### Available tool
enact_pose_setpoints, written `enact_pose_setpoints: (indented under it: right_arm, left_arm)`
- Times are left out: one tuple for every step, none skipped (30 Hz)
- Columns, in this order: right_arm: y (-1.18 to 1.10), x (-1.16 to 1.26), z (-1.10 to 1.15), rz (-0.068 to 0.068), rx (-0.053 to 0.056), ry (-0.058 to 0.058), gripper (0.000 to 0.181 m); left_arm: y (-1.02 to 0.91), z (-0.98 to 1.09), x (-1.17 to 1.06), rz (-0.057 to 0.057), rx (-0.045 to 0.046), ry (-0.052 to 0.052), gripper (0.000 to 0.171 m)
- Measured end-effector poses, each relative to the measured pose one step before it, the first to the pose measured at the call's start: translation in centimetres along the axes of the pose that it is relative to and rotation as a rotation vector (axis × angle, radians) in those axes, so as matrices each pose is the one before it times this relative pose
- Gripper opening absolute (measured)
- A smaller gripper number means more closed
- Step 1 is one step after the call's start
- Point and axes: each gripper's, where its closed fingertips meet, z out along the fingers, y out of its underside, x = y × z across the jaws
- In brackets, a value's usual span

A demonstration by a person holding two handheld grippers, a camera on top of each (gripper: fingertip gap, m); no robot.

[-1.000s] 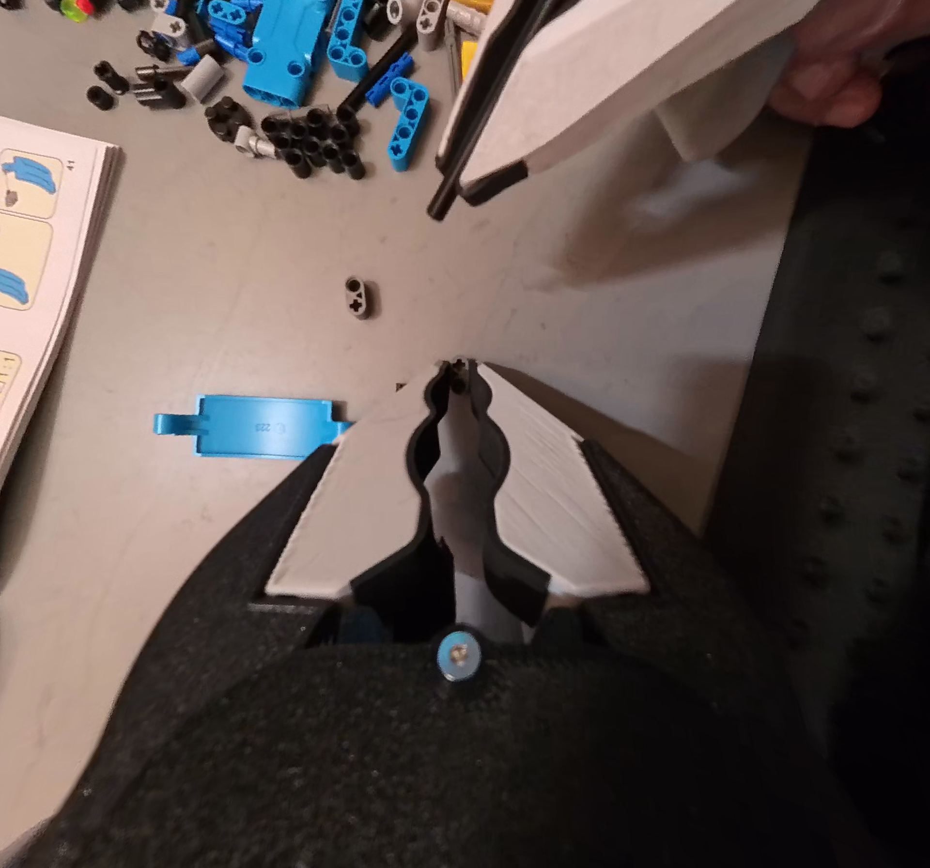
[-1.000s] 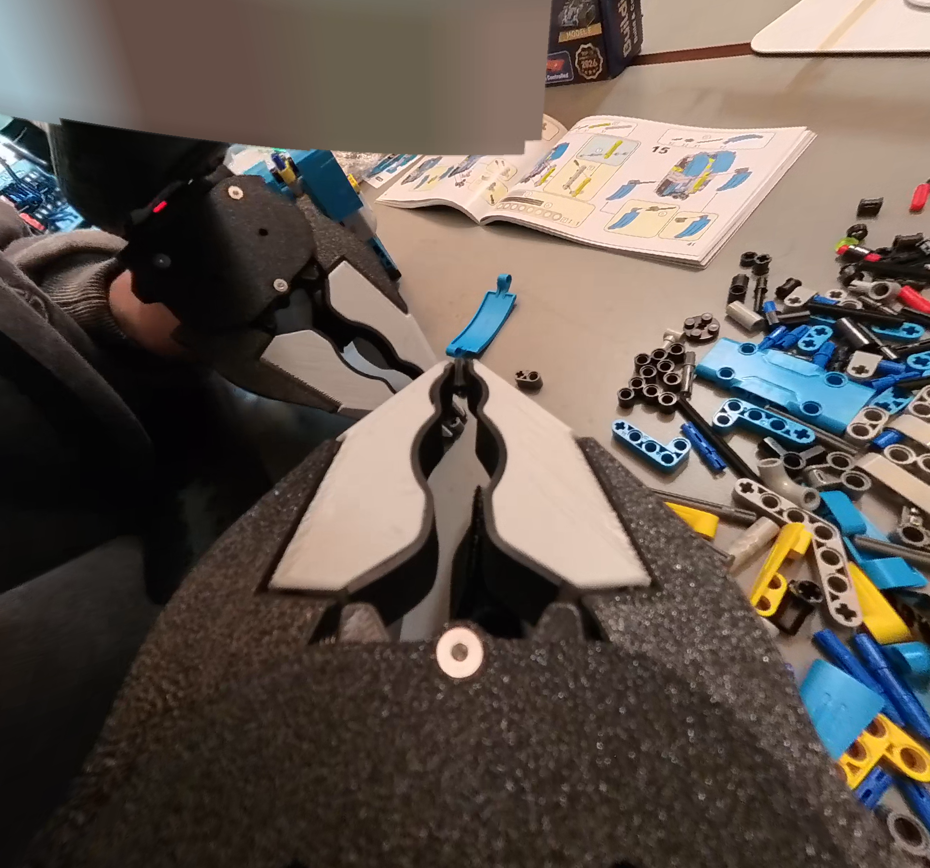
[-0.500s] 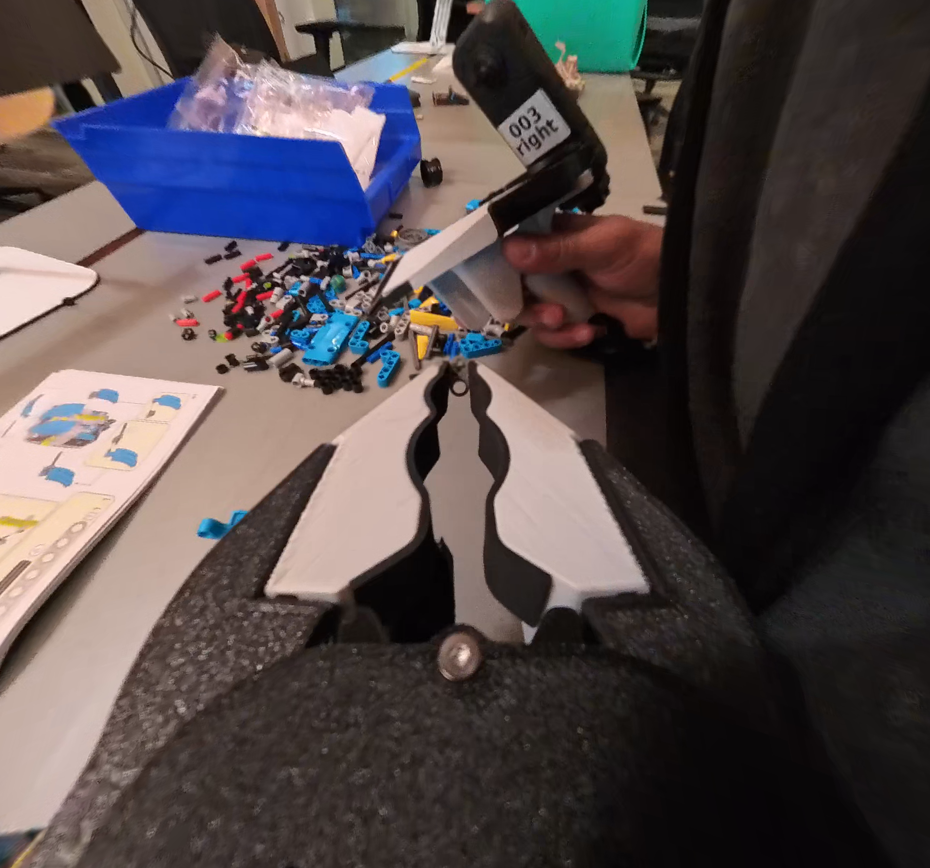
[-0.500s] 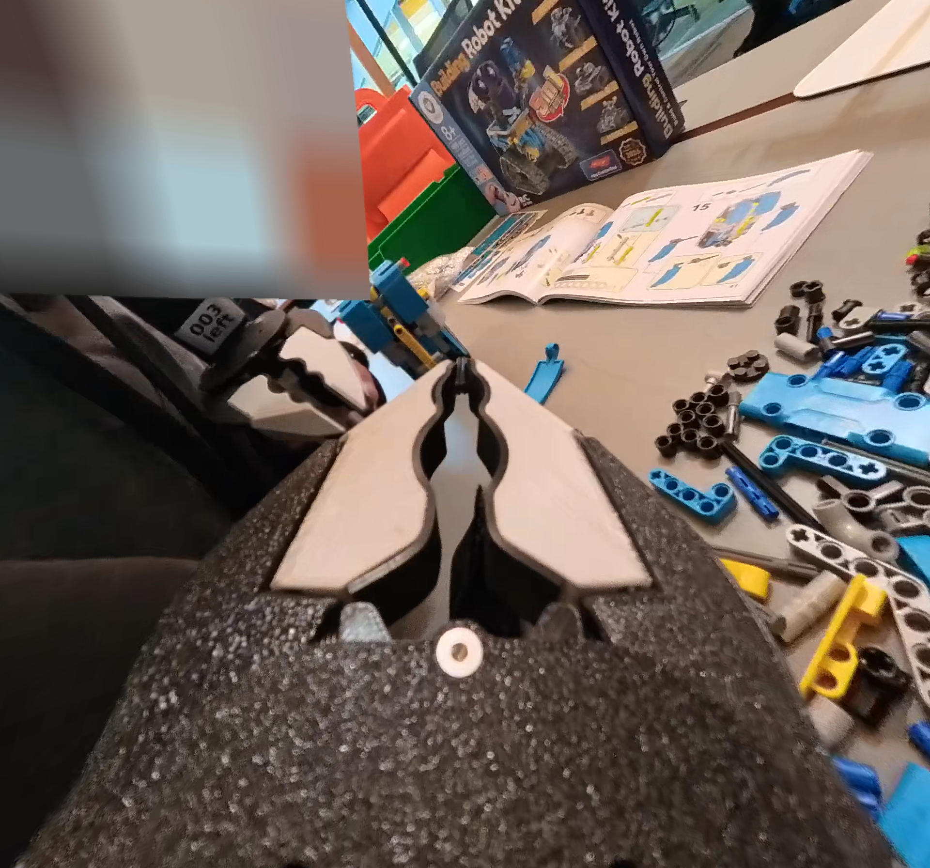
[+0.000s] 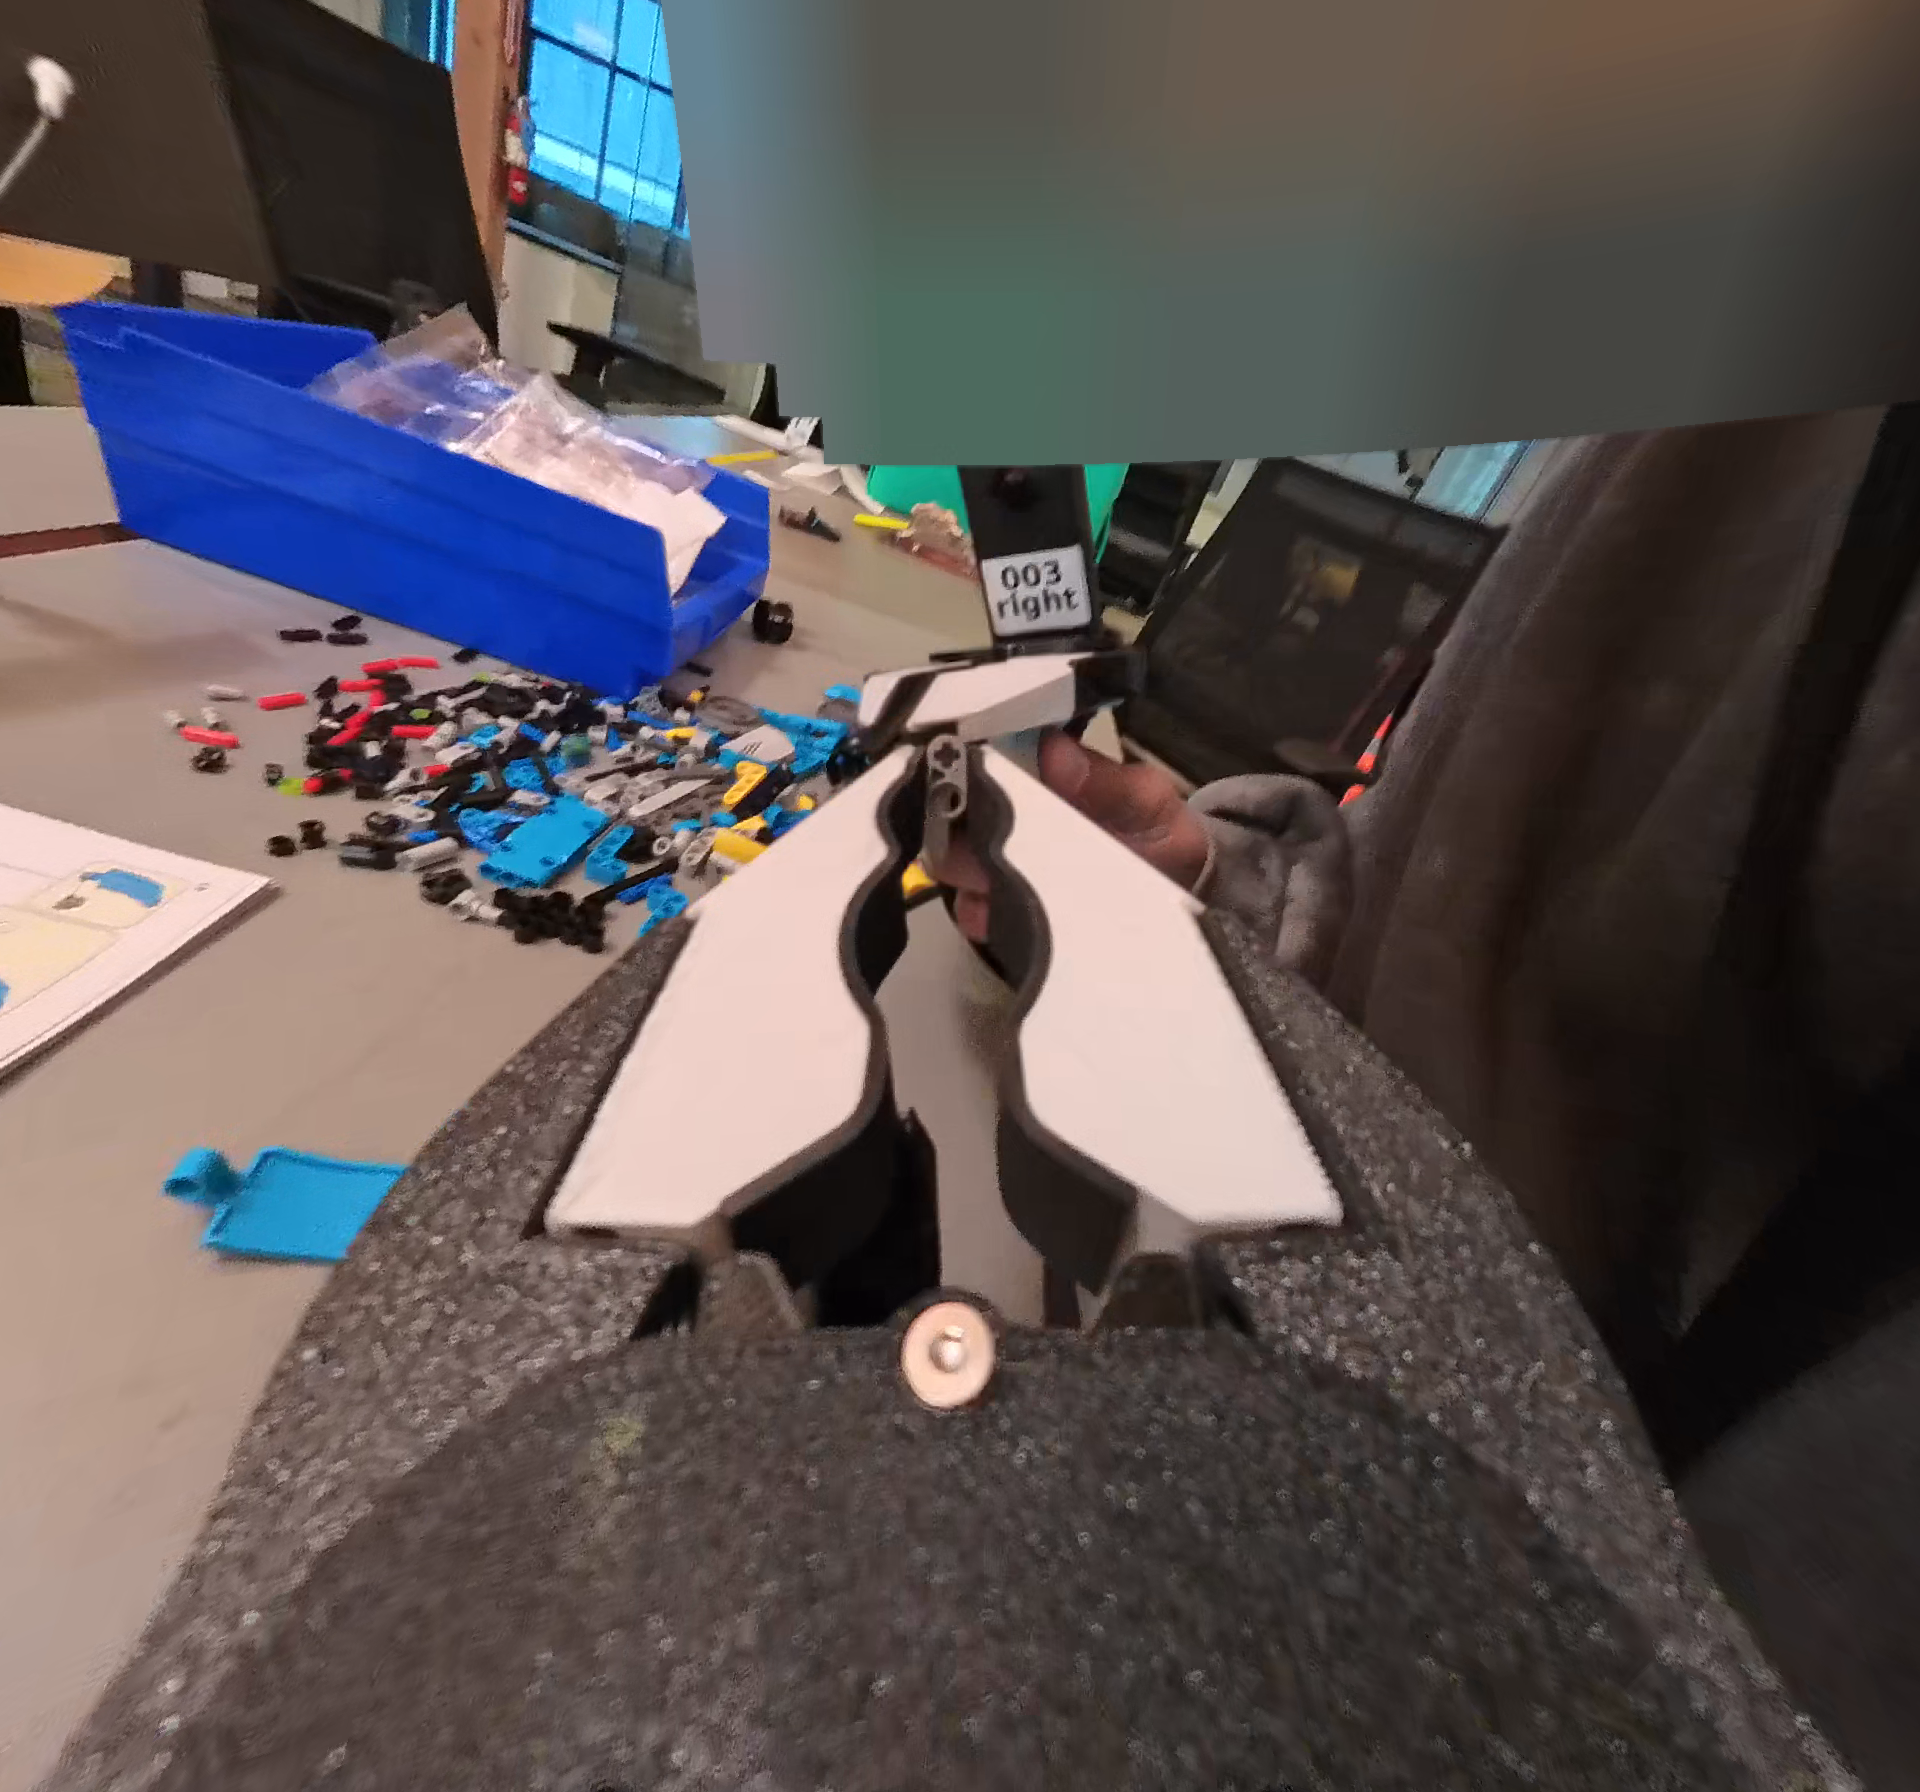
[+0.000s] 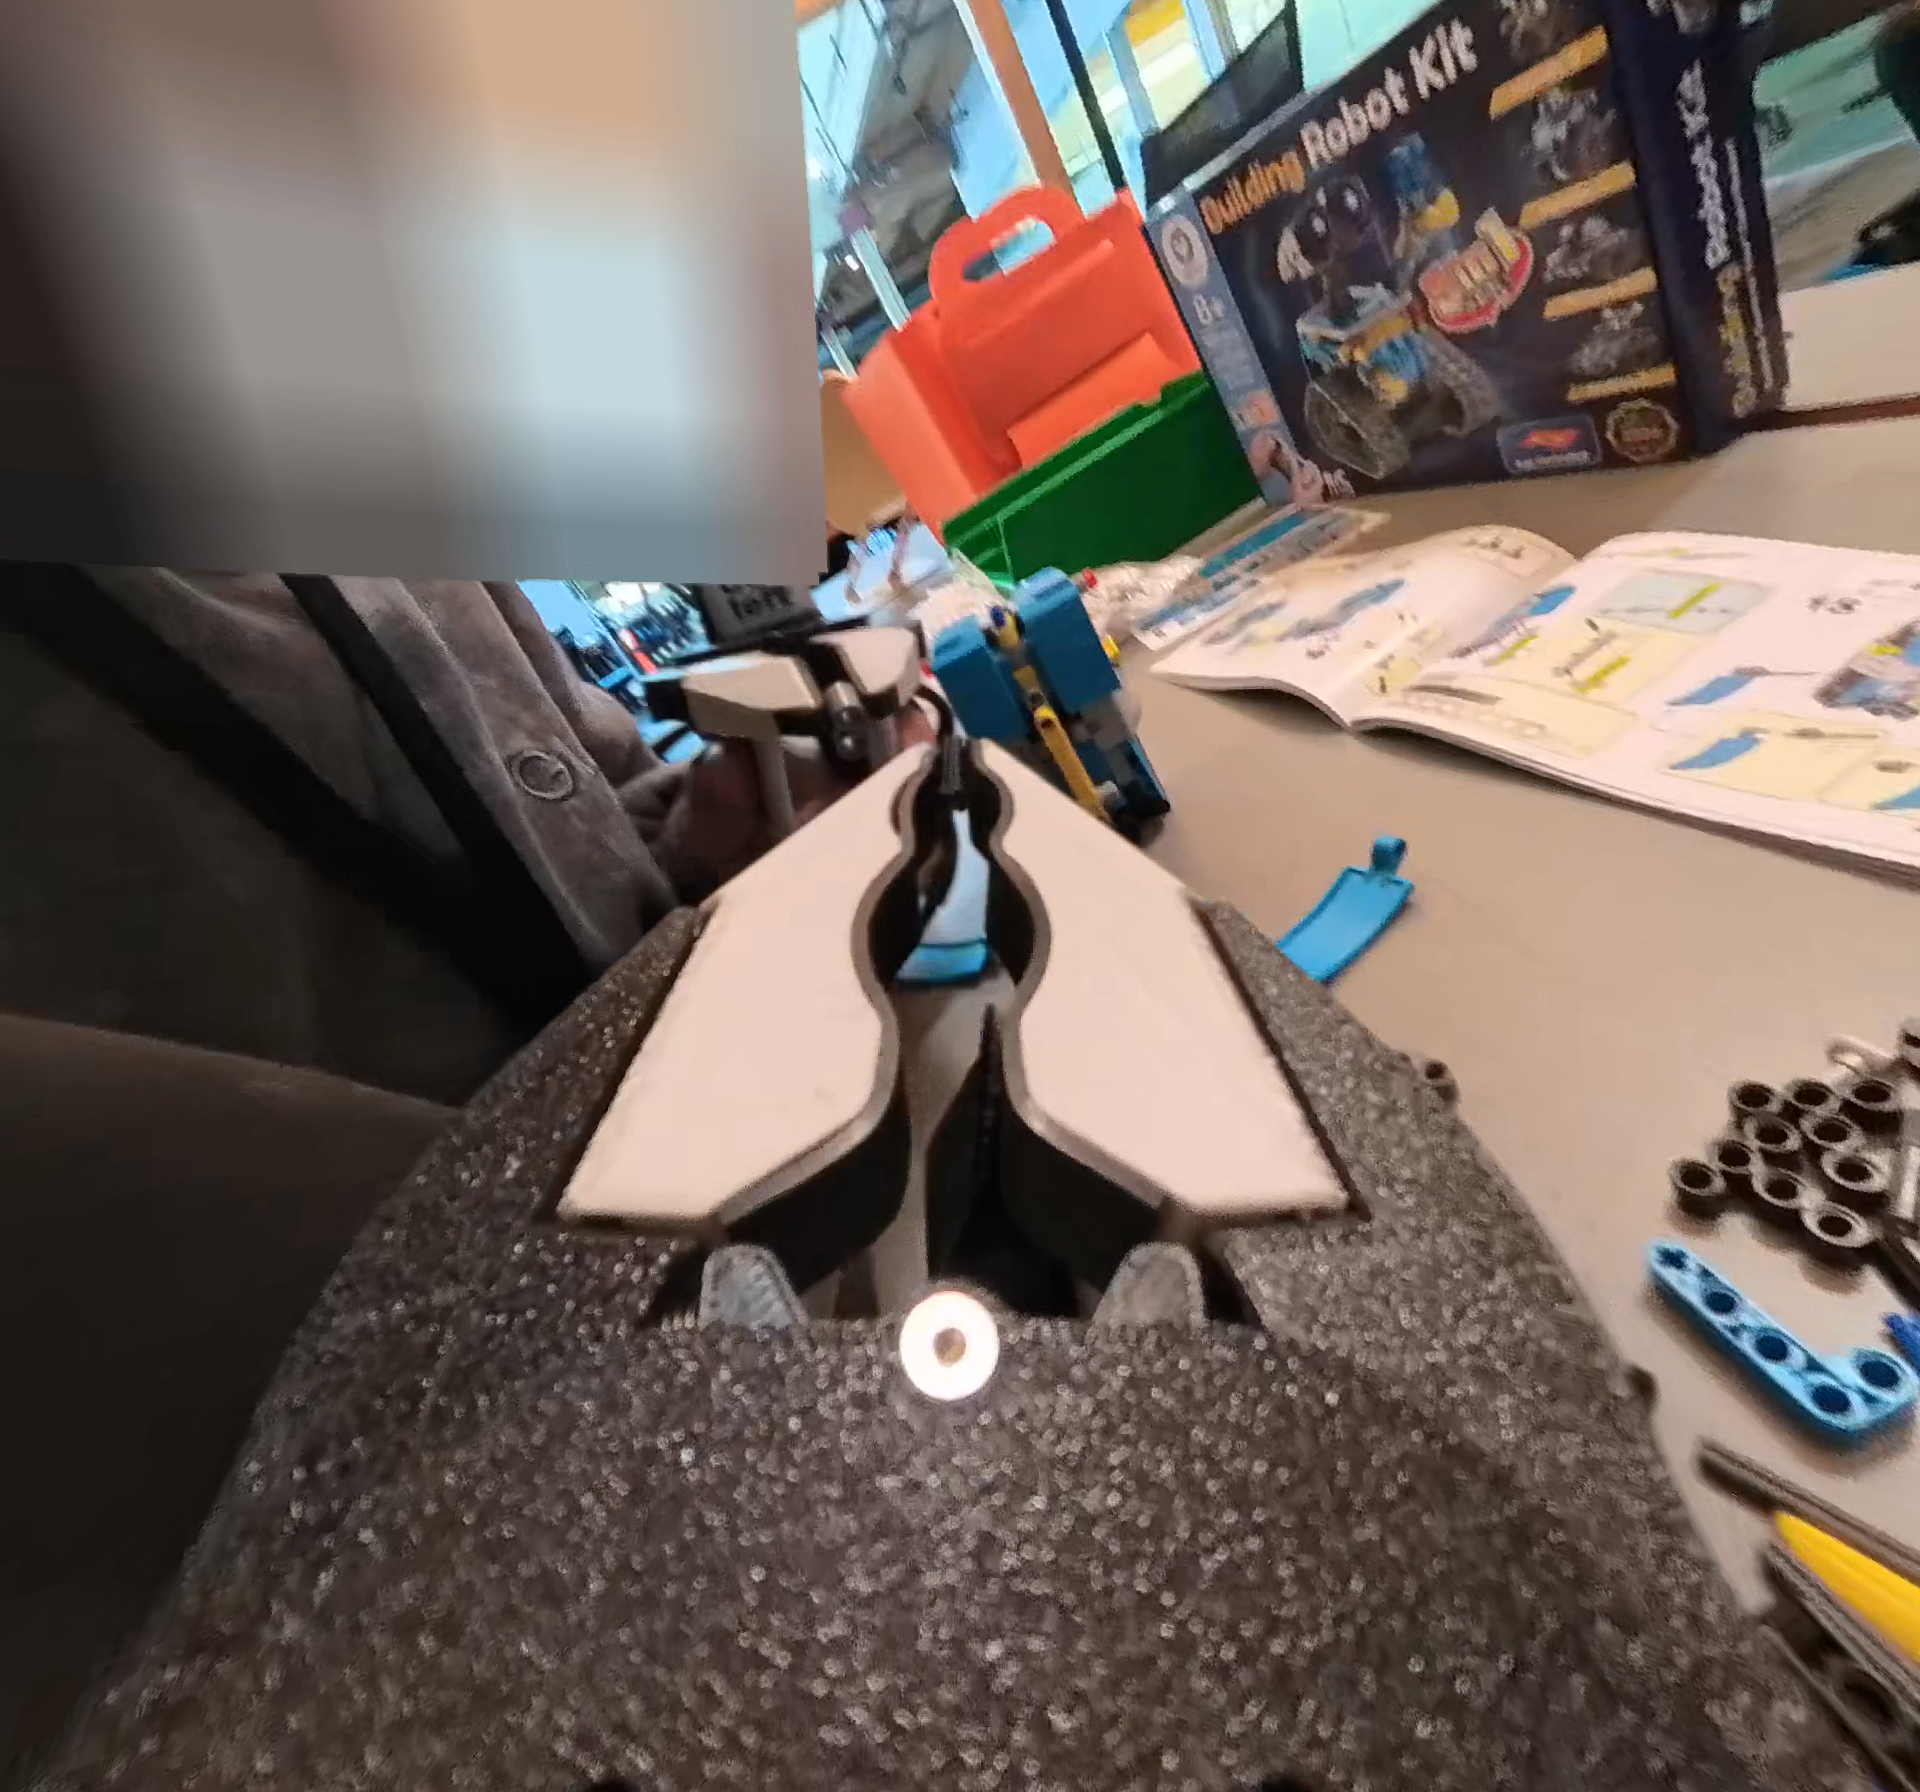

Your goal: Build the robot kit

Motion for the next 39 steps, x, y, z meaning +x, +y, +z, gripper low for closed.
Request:
enact_pose_setpoints:
  right_arm:
    - [-0.349,-0.491,-0.075,0.0089,0.0227,-0.0226,0.003]
    - [-0.226,-0.502,0.013,0.0105,0.0176,-0.0230,0.003]
    - [-0.154,-0.689,0.157,0.0122,0.0152,-0.0324,0.003]
    - [-0.129,-0.795,0.284,0.0054,0.0155,-0.0323,0.003]
    - [-0.152,-0.625,0.383,-0.0058,0.0176,-0.0153,0.003]
    - [-0.006,-0.450,0.457,-0.0056,0.0101,-0.0065,0.004]
    - [0.000,-0.298,0.368,0.0019,0.0092,-0.0021,0.003]
    - [-0.140,-0.372,0.239,0.0045,0.0163,-0.0079,0.003]
    - [-0.200,-0.337,0.105,0.0061,0.0198,-0.0059,0.003]
    - [0.002,-0.143,0.057,-0.0025,0.0064,0.0089,0.003]
    - [0.236,0.081,0.020,-0.0201,-0.0122,0.0226,0.003]
    - [0.184,0.132,-0.022,-0.0197,-0.0140,0.0204,0.003]
    - [-0.119,-0.103,-0.058,-0.0024,0.0052,-0.0004,0.003]
    - [-0.292,-0.203,-0.083,0.0093,0.0180,-0.0085,0.003]
    - [-0.119,-0.098,-0.007,0.0021,0.0116,0.0016,0.003]
    - [0.103,-0.135,0.096,-0.0056,-0.0017,0.0019,0.003]
    - [0.252,-0.225,0.167,-0.0054,-0.0106,-0.0037,0.003]
    - [0.328,-0.276,0.227,-0.0044,-0.0162,-0.0060,0.004]
    - [-0.028,-0.175,0.060,-0.0080,0.0070,0.0030,0.004]
    - [-0.019,-0.137,-0.031,-0.0003,0.0014,-0.0004,0.003]
    - [-0.040,-0.067,-0.066,0.0032,0.0024,0.0008,0.004]
    - [-0.221,-0.052,-0.146,-0.0002,0.0114,0.0019,0.003]
    - [-0.262,-0.007,-0.144,-0.0019,0.0136,0.0056,0.003]
    - [-0.222,-0.077,-0.095,-0.0016,0.0091,0.0007,0.003]
    - [-0.311,-0.250,-0.083,0.0029,0.0150,-0.0104,0.003]
    - [-0.209,-0.196,-0.020,0.0045,0.0119,-0.0076,0.003]
    - [0.011,-0.118,0.061,0.0016,-0.0004,-0.0038,0.003]
    - [0.098,0.005,0.054,-0.0045,-0.0034,0.0038,0.003]
    - [0.040,-0.008,0.015,-0.0009,-0.0009,0.0016,0.003]
    - [0.033,-0.047,0.011,0.0026,-0.0002,-0.0033,0.003]
    - [-0.050,-0.113,0.003,0.0035,0.0049,-0.0070,0.003]
    - [-0.051,-0.031,0.023,0.0028,0.0059,-0.0006,0.003]
    - [-0.001,-0.051,0.030,0.0018,0.0033,-0.0020,0.003]
    - [0.002,-0.051,0.030,0.0027,0.0037,-0.0019,0.003]
    - [-0.026,-0.101,0.059,0.0013,0.0062,-0.0043,0.003]
    - [0.053,-0.010,0.073,-0.0035,0.0004,0.0043,0.003]
    - [0.128,-0.029,0.103,-0.0114,-0.0047,0.0054,0.003]
    - [-0.067,0.042,0.040,-0.0157,0.0050,0.0128,0.003]
    - [-0.040,0.128,0.011,-0.0176,0.0000,0.0202,0.003]
  left_arm:
    - [-0.323,-0.061,0.271,-0.0129,0.02241,0.0151,0.007]
    - [-0.259,-0.039,0.359,-0.0090,0.01775,0.0195,0.007]
    - [-0.210,-0.015,0.295,-0.0077,0.01529,0.0153,0.007]
    - [-0.169,-0.025,0.183,-0.0045,0.01393,0.0086,0.007]
    - [-0.108,-0.016,0.196,-0.0048,0.00993,0.0113,0.007]
    - [-0.241,-0.062,0.175,-0.0058,0.01824,0.0105,0.007]
    - [-0.414,-0.143,0.174,-0.0083,0.02740,0.0108,0.007]
    - [-0.324,-0.111,0.220,-0.0126,0.02030,0.0169,0.007]
    - [-0.155,-0.046,0.142,-0.0127,0.01033,0.0130,0.007]
    - [-0.098,-0.030,0.105,-0.0091,0.00920,0.0081,0.007]
    - [-0.133,-0.025,0.231,-0.0113,0.01165,0.0152,0.007]
    - [-0.190,-0.020,0.297,-0.0160,0.01584,0.0174,0.007]
    - [-0.138,0.001,0.219,-0.0176,0.01561,0.0132,0.007]
    - [0.016,0.053,0.249,-0.0211,0.00905,0.0163,0.007]
    - [0.044,0.107,0.244,-0.0205,0.00771,0.0152,0.007]
    - [0.047,0.121,0.231,-0.0122,0.00802,0.0107,0.007]
    - [0.096,0.121,0.198,-0.0001,0.00304,0.0037,0.007]
    - [0.071,0.075,0.142,0.0150,0.00240,-0.0051,0.007]
    - [0.007,0.018,0.114,0.0190,0.00402,-0.0075,0.007]
    - [0.003,-0.017,0.095,0.0105,0.00334,-0.0039,0.007]
    - [-0.015,-0.034,0.074,0.0007,0.00558,0.0008,0.007]
    - [-0.091,-0.050,0.038,-0.0076,0.00944,0.0027,0.007]
    - [-0.124,-0.078,-0.032,-0.0094,0.00972,0.0005,0.007]
    - [-0.007,-0.049,-0.058,-0.0064,0.00291,-0.0016,0.007]
    - [0.120,0.014,0.015,-0.0054,-0.00369,0.0017,0.007]
    - [0.075,0.031,0.065,-0.0034,-0.00001,0.0032,0.007]
    - [-0.075,0.000,0.125,-0.0030,0.00871,0.0056,0.007]
    - [-0.080,-0.017,0.078,-0.0043,0.00716,0.0045,0.007]
    - [-0.024,-0.013,-0.048,-0.0005,0.00203,-0.0029,0.007]
    - [-0.012,0.000,0.037,0.0023,0.00138,0.0006,0.007]
    - [-0.008,0.021,0.106,0.0023,0.00192,0.0037,0.006]
    - [-0.009,0.011,-0.021,0.0042,0.00234,-0.0044,0.007]
    - [-0.008,-0.014,-0.070,-0.0003,0.00334,-0.0046,0.007]
    - [-0.014,-0.029,-0.034,-0.0110,0.00437,0.0013,0.007]
    - [-0.034,-0.035,-0.101,-0.0165,0.00745,-0.0001,0.007]
    - [0.000,-0.033,-0.141,-0.0167,0.00574,-0.0022,0.007]
    - [0.024,-0.005,-0.019,-0.0137,0.00342,0.0040,0.007]
    - [0.021,0.014,-0.010,-0.0083,0.00141,0.0025,0.007]
    - [0.021,-0.019,-0.123,-0.0031,-0.00027,-0.0060,0.007]
